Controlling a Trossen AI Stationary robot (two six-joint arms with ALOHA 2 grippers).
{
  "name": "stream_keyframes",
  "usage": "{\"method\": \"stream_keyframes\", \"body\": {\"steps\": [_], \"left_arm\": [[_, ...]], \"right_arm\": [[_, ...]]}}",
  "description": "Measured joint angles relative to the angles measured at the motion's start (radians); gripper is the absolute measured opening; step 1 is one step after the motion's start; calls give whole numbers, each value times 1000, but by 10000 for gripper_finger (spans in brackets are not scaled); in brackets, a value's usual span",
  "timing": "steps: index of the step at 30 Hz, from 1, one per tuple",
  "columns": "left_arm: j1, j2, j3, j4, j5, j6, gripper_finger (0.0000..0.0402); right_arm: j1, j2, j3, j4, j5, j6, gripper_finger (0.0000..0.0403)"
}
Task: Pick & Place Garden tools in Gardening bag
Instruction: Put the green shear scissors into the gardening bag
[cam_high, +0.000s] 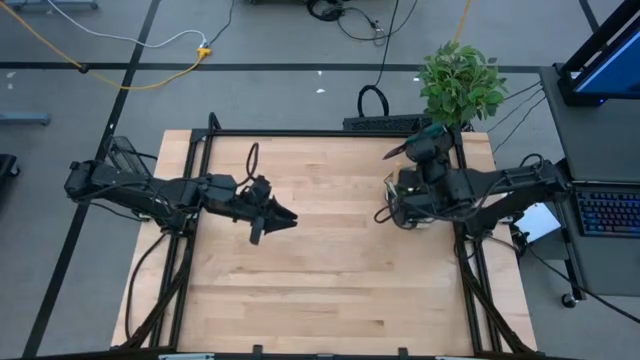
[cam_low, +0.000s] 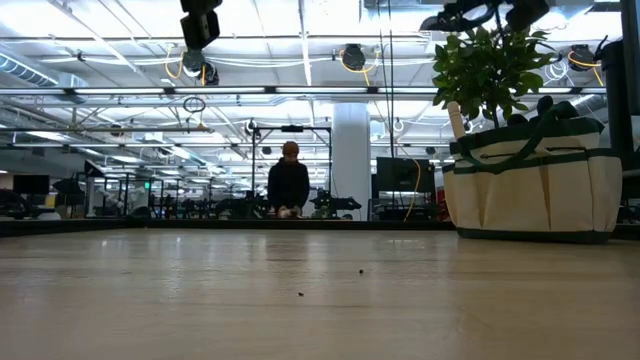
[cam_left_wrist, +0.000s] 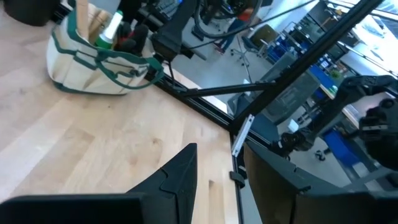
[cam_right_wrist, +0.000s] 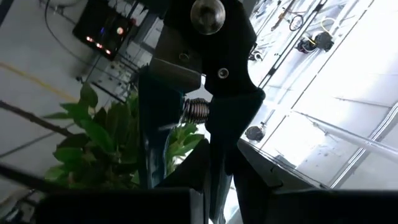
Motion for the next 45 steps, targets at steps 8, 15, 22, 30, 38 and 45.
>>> {"method": "stream_keyframes", "body": {"steps": [8,15,22,30,38,45], "left_arm": [[0,0,0,0,-36,7,136],[0,0,0,0,-45,8,136],[0,0,0,0,-86,6,136],[0,0,0,0,-117,6,136],[0,0,0,0,-118,18,136],[0,0,0,0,-118,33,136]], "right_arm": [[-35,-10,-27,-22,-57,-112,36],[-53,-91,-194,-24,-113,-198,36],[-38,-148,-393,-25,-135,-204,36],[4,-154,-500,-23,-161,-191,36],[15,-154,-500,41,-233,-206,36],[13,-154,-500,184,-270,-322,36]]}}
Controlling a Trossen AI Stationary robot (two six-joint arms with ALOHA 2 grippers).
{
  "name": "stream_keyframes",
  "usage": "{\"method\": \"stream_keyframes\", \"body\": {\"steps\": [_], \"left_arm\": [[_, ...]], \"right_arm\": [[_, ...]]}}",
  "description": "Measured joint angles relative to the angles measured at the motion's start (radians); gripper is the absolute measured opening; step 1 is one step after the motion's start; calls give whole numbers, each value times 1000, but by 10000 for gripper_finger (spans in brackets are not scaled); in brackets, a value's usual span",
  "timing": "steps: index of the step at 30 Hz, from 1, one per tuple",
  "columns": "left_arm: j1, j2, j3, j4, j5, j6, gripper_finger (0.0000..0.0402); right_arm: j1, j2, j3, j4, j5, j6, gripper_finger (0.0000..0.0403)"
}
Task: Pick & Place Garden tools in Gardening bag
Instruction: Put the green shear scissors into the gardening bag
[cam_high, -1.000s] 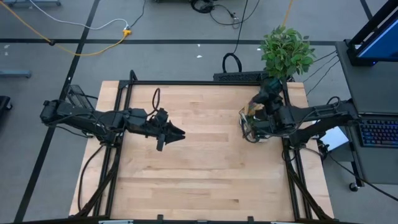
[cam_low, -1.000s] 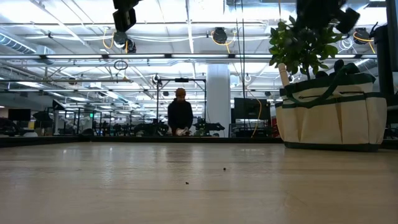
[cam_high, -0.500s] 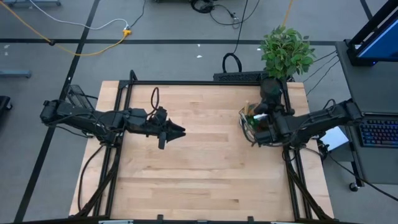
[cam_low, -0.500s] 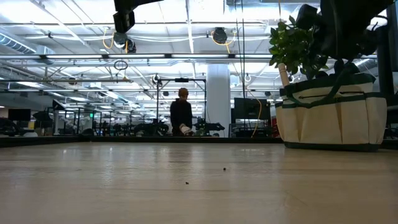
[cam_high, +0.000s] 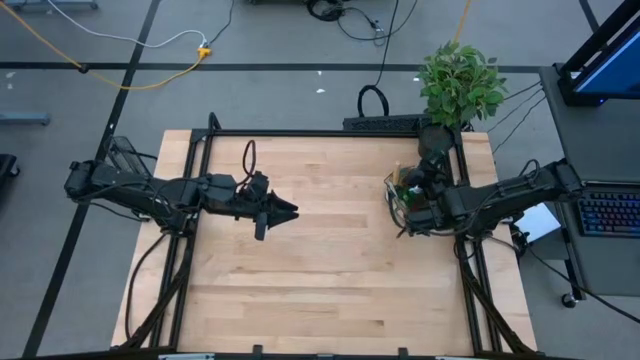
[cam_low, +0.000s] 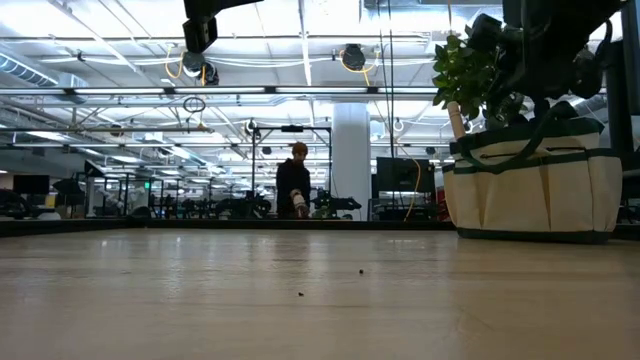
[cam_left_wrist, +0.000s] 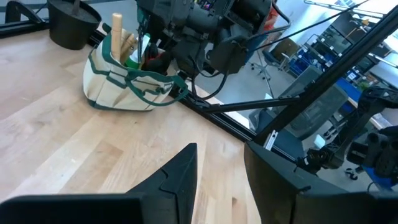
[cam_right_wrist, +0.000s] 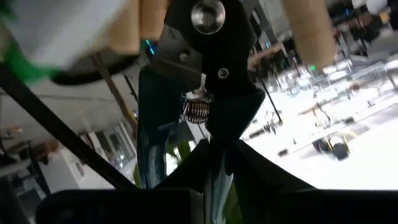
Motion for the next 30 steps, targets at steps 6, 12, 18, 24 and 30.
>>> {"method": "stream_keyframes", "body": {"steps": [6,12,18,24,30], "left_arm": [[0,0,0,0,0,3,136],[0,0,0,-1,1,3,136],[0,0,0,-1,10,1,136],[0,0,0,-1,10,1,136],[0,0,0,-1,10,1,136]], "right_arm": [[-3,0,-25,123,-68,-130,36],[-27,-1,-110,220,-46,-219,38],[-32,1,-132,247,-40,-217,77],[-32,0,-132,296,-48,-215,73],[-32,0,-132,358,-44,-158,69]]}}
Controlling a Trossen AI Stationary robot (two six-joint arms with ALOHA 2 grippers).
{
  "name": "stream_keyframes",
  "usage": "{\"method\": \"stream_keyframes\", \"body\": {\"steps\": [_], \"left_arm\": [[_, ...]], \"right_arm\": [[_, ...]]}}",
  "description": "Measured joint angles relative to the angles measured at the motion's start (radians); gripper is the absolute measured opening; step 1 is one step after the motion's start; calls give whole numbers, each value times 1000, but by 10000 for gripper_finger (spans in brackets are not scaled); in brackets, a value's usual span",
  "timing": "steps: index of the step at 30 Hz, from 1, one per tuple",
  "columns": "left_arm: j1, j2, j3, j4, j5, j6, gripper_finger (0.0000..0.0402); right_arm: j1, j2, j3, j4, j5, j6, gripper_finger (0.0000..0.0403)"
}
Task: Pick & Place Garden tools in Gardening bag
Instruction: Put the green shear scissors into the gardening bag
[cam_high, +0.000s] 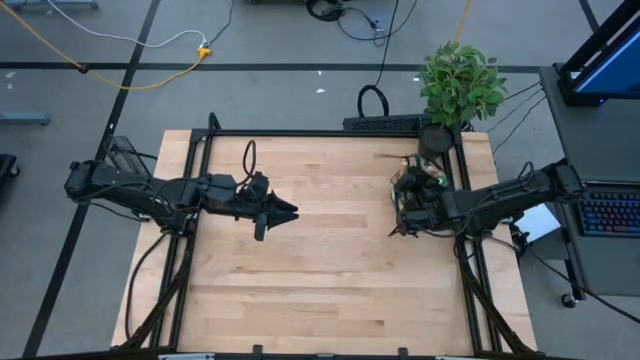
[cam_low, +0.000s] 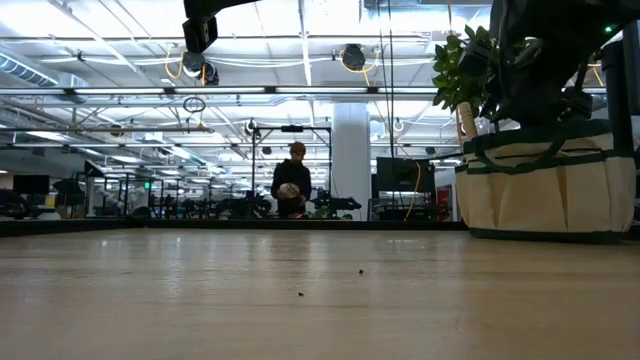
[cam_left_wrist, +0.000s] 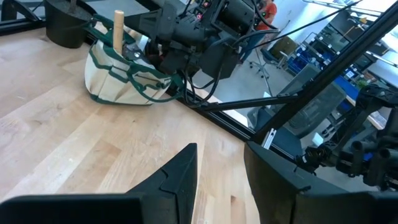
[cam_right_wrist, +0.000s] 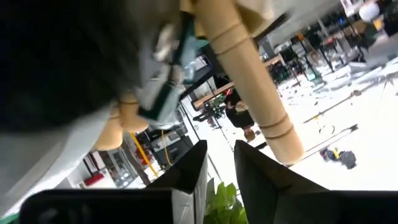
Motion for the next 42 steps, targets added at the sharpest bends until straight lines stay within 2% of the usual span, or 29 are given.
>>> {"method": "stream_keyframes", "body": {"steps": [9,16,20,25,31,38,42], "left_arm": [[0,0,0,0,0,6,136],[0,0,0,0,0,18,136],[0,0,0,-2,0,33,136],[2,0,0,-6,0,101,136],[2,0,0,-7,0,101,136],[3,0,0,-8,0,101,136],[22,0,0,-6,-1,100,136]], "right_arm": [[1,-21,41,12,81,27,70],[1,-129,108,56,114,102,70],[1,-201,123,190,160,130,70],[1,-285,124,431,162,129,70],[2,-363,124,660,163,127,70],[2,-374,124,691,162,130,70],[1,-352,124,691,165,232,70]]}}
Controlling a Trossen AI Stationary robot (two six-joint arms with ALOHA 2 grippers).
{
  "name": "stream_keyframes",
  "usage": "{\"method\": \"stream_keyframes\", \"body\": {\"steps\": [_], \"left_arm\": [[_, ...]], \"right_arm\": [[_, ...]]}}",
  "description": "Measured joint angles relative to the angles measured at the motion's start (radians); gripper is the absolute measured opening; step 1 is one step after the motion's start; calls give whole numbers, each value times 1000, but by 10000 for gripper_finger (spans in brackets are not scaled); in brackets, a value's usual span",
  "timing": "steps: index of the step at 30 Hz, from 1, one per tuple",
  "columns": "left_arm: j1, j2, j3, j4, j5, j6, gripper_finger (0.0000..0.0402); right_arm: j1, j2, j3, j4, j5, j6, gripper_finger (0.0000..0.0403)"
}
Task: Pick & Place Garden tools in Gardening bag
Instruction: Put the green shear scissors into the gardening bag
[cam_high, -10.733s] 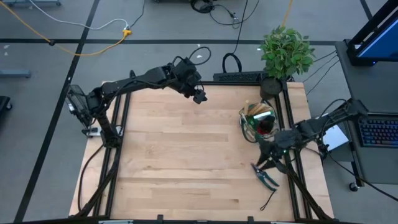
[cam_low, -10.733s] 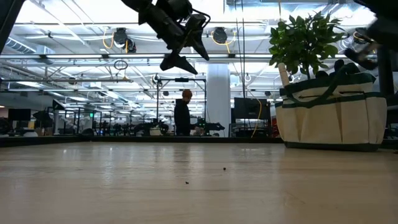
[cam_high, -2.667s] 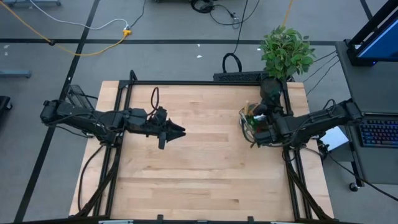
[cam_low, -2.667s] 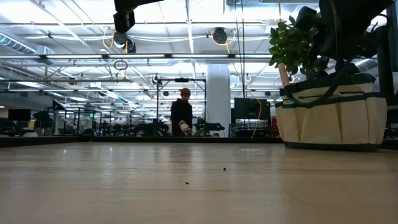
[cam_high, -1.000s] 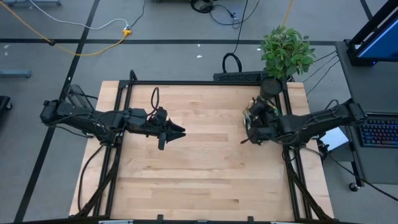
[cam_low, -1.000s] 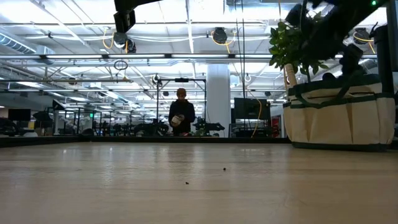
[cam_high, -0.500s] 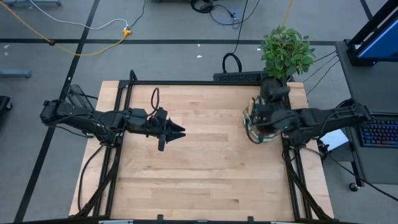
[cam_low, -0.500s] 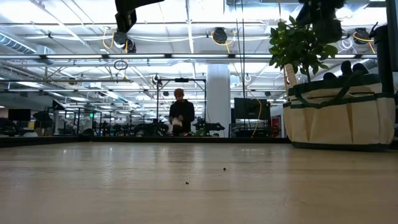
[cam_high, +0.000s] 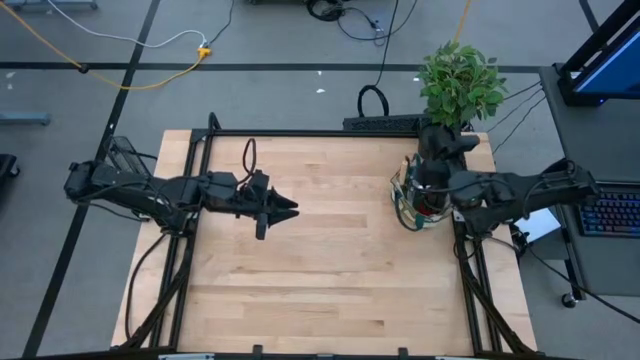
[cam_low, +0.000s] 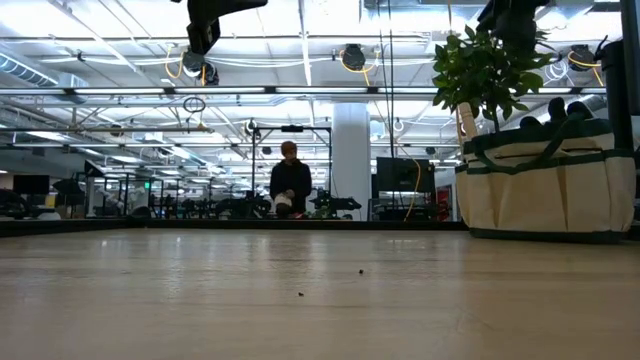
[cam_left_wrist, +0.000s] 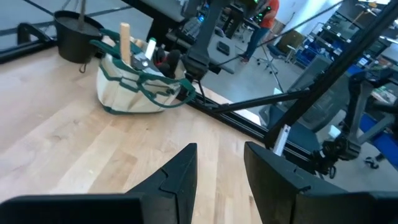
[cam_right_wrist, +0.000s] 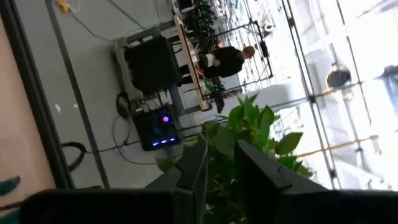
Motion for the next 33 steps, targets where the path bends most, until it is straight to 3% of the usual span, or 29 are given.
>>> {"method": "stream_keyframes", "body": {"steps": [8,21,33], "left_arm": [[62,0,-1,90,-8,94,136],[161,0,-1,118,-40,150,136],[258,0,0,-11,94,150,136]], "right_arm": [[0,17,0,10,77,169,70],[17,21,0,131,97,680,70],[59,67,0,163,98,904,70]]}}
